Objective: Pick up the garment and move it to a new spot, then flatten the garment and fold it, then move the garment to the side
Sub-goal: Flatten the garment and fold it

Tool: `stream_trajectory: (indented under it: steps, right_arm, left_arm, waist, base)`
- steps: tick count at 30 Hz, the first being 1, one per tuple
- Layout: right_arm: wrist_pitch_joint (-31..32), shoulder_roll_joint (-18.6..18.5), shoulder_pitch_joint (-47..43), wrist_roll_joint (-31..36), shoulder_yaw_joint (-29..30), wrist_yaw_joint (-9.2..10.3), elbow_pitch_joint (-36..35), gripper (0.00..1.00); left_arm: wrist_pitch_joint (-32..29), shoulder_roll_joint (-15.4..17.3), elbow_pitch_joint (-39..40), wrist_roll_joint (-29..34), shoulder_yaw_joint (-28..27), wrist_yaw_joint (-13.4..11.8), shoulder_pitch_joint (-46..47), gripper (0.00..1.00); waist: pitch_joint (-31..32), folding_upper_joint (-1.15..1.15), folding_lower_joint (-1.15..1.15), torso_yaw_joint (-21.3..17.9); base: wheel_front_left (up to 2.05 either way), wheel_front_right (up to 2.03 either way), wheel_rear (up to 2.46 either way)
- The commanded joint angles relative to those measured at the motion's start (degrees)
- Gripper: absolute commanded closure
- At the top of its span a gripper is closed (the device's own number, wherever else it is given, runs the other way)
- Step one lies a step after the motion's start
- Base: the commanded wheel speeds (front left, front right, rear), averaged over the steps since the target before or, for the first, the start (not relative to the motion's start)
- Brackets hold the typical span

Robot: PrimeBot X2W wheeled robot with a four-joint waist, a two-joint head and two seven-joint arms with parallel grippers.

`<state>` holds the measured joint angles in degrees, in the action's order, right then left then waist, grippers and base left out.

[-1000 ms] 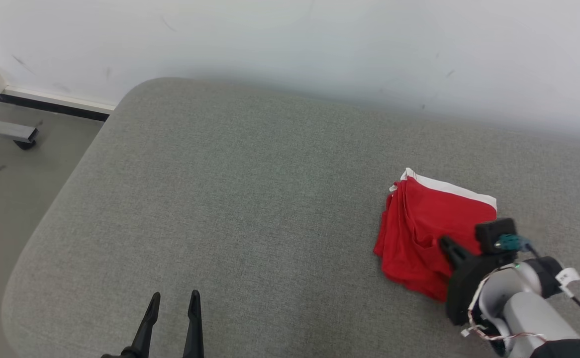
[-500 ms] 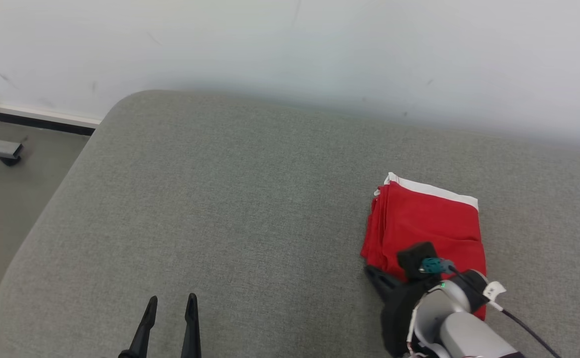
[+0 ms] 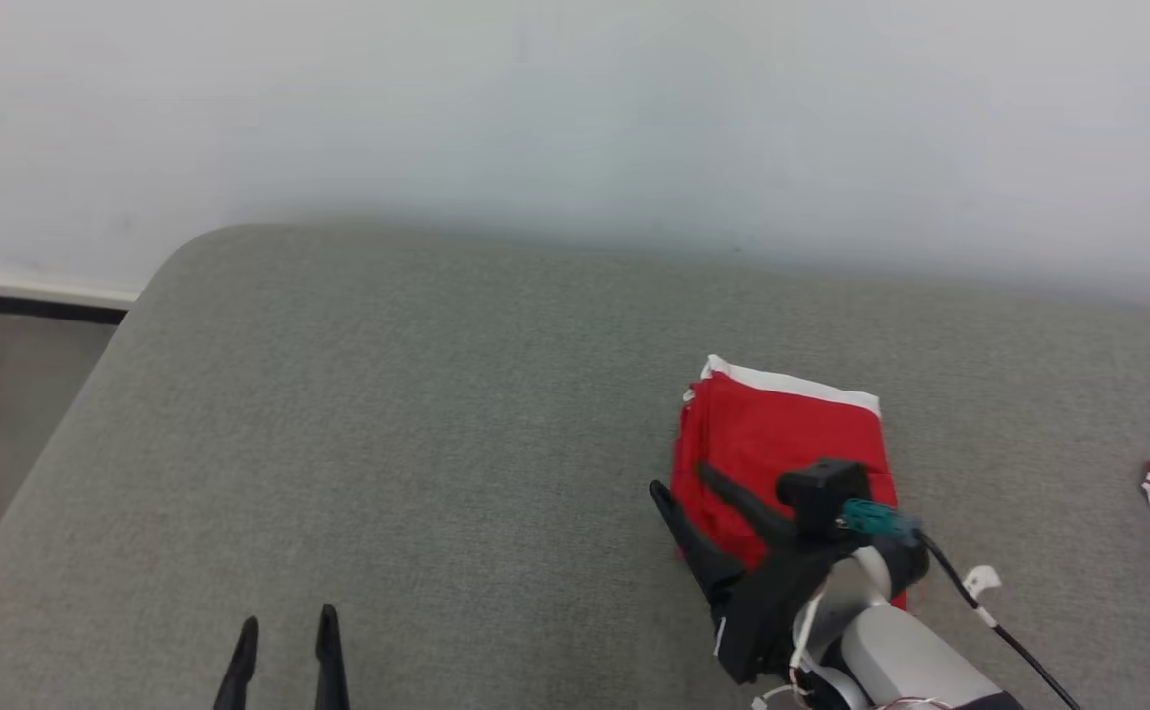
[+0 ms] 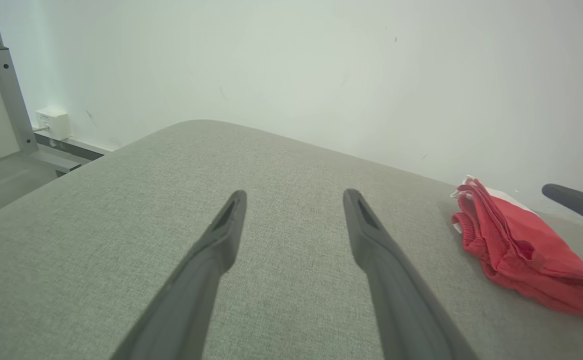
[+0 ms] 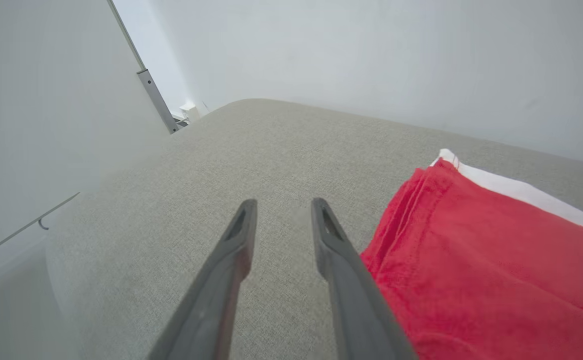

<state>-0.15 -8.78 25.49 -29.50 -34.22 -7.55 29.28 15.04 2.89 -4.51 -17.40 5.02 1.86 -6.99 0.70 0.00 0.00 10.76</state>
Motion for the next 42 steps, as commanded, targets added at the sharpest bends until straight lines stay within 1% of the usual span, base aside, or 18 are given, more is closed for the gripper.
stream_trajectory:
  steps: [1,7,12,14,18,23,26,31,34,42]
  right_arm:
    - [-1.21,-0.70,-1.48,-0.07,1.25,0.16,-0.79,0.00]
    - [-4.42,-1.62,-5.75,2.13,7.47,0.16,-4.46,0.00]
    - [-7.62,-0.89,-11.16,4.05,15.85,0.16,-8.68,0.00]
    - [-8.59,-0.65,-13.47,5.20,18.71,0.16,-10.41,0.00]
    - [-9.63,-1.01,-17.01,8.23,22.64,0.16,-12.76,0.00]
    - [-11.01,-1.34,-19.68,11.78,26.57,0.16,-13.18,0.00]
    - [-11.42,-1.42,-20.07,13.21,27.62,0.16,-12.89,0.00]
    - [-12.17,-1.64,-20.28,15.66,28.84,0.16,-11.21,0.00]
    - [-12.61,-1.93,-20.20,16.63,29.50,0.16,-9.61,0.00]
    - [-13.75,-1.04,-20.23,17.99,29.80,0.16,-6.06,0.00]
  left_arm:
    - [0.14,-0.01,0.55,-0.02,-1.00,-0.25,-0.84,0.00]
    - [0.14,-0.04,1.65,0.43,-3.94,-0.51,-1.89,0.00]
    - [0.15,-0.02,2.41,0.75,-6.23,-0.61,-2.41,0.00]
    - [0.14,-0.04,2.22,1.18,-6.90,-0.28,-2.35,0.00]
    - [0.14,-0.03,1.43,2.22,-8.25,0.57,-1.67,0.00]
    - [0.14,-0.02,-0.33,3.63,-9.66,1.54,-0.66,0.00]
    - [0.14,-0.03,-1.27,3.73,-10.32,1.95,0.10,0.00]
    - [0.14,0.01,-4.22,6.03,-10.92,3.53,1.51,0.00]
    - [0.14,0.00,-5.96,6.13,-11.69,4.11,2.01,0.00]
    - [0.14,-0.02,-9.64,5.89,-12.56,4.85,2.43,0.00]
  waist:
    - [1.48,0.00,0.00,-2.64]
    - [2.64,0.00,0.00,-6.59]
    - [2.98,0.00,0.00,-9.57]
    - [2.90,0.00,0.00,-10.52]
    - [2.71,0.00,0.00,-12.19]
    - [2.76,0.00,0.00,-13.94]
    - [2.82,0.00,0.00,-14.48]
    - [3.16,0.00,0.00,-15.62]
    - [3.38,0.00,0.00,-15.98]
    - [4.02,0.00,0.00,-16.25]
  base:
    - [0.00,0.00,0.00]
    - [0.00,0.00,0.00]
    - [0.00,0.00,0.00]
    - [0.00,0.00,0.00]
    - [0.00,0.00,0.00]
    - [0.00,0.00,0.00]
    - [0.00,0.00,0.00]
    - [0.00,0.00,0.00]
    - [0.00,0.00,0.00]
    - [0.00,0.00,0.00]
